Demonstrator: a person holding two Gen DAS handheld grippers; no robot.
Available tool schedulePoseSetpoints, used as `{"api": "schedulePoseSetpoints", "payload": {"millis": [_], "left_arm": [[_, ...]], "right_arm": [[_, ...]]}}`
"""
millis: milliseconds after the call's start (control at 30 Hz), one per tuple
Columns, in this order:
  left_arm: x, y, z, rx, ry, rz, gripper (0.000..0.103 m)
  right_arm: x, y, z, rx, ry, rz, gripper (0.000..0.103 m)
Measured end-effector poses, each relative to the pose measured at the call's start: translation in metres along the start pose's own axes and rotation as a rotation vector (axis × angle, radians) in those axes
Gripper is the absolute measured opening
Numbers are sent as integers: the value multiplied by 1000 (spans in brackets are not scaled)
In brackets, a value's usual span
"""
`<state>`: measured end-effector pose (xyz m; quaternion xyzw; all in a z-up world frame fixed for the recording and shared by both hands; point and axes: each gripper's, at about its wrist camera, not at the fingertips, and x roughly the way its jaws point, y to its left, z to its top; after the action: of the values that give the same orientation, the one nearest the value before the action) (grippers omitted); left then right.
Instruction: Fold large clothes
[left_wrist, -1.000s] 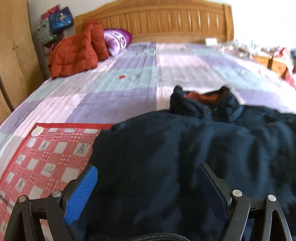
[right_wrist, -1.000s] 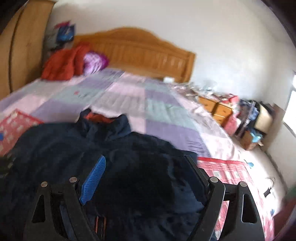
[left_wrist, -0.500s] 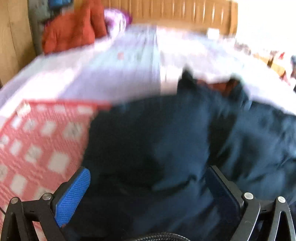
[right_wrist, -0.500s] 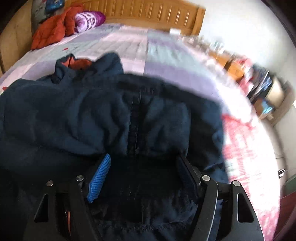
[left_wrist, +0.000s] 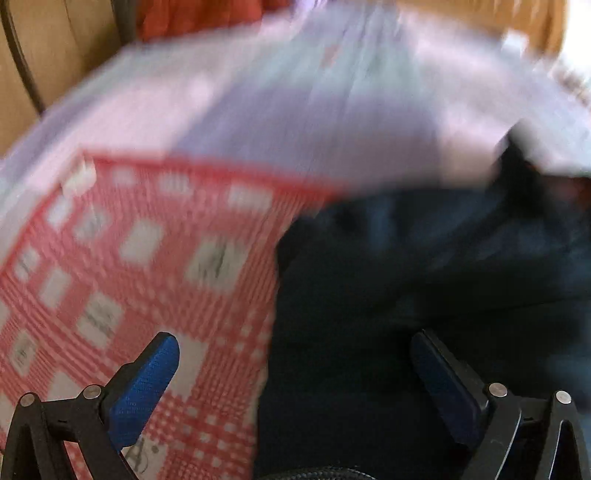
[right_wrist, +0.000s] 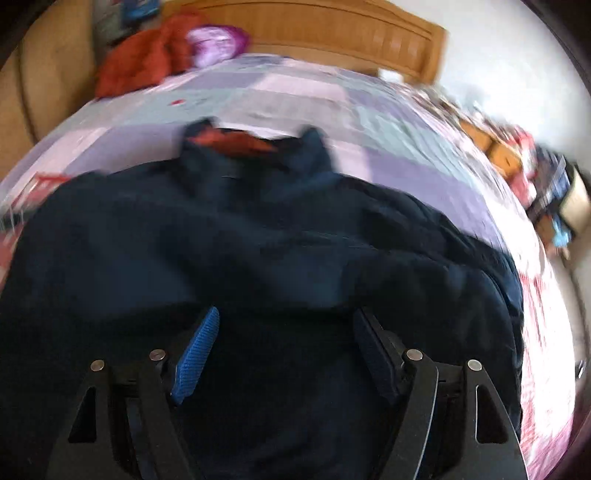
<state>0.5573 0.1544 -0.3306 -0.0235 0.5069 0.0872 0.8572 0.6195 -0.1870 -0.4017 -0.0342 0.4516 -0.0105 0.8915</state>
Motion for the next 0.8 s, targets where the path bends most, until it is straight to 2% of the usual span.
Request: {"api": "schedulePoseSetpoints", "payload": {"millis": [33, 67, 167, 200, 333, 400, 467, 500, 567, 633, 733, 800], "left_arm": [[16, 4, 2, -21, 39, -36, 103], [19, 2, 3, -21, 44, -29, 103], [20, -21, 2, 103, -11, 74, 103], [21, -22, 2, 106, -8, 76, 103], [33, 4, 11, -14, 88, -40, 103], [23, 3, 13, -16, 91, -26, 103], [-7, -8, 7, 56, -1, 27, 100], [-30, -17, -1, 105, -75, 3, 100], [-70, -35, -19, 172, -200, -101, 100], [-102, -63, -38, 258, -289, -179, 100], [-114, -107, -53, 324, -296, -283, 100], [-97, -134, -60, 368, -244, -281, 101]], "right_arm": [[1, -25, -5, 47, -14, -29, 75], [4, -41, -8, 67, -16, -16, 73], [8, -51, -12, -28, -27, -89, 73], [9, -53, -12, -36, -24, -82, 73], [13, -70, -12, -22, -30, -55, 73], [9, -82, -18, -4, -22, -27, 72], [6, -86, -17, -7, -17, -45, 70], [-1, -85, -19, -14, -21, -71, 67], [-18, -73, -20, -38, -59, -143, 65], [-32, -59, -23, -37, -105, -114, 65], [-48, -21, -20, -52, -164, -26, 66], [-45, 6, -17, -87, -165, 27, 66]]}}
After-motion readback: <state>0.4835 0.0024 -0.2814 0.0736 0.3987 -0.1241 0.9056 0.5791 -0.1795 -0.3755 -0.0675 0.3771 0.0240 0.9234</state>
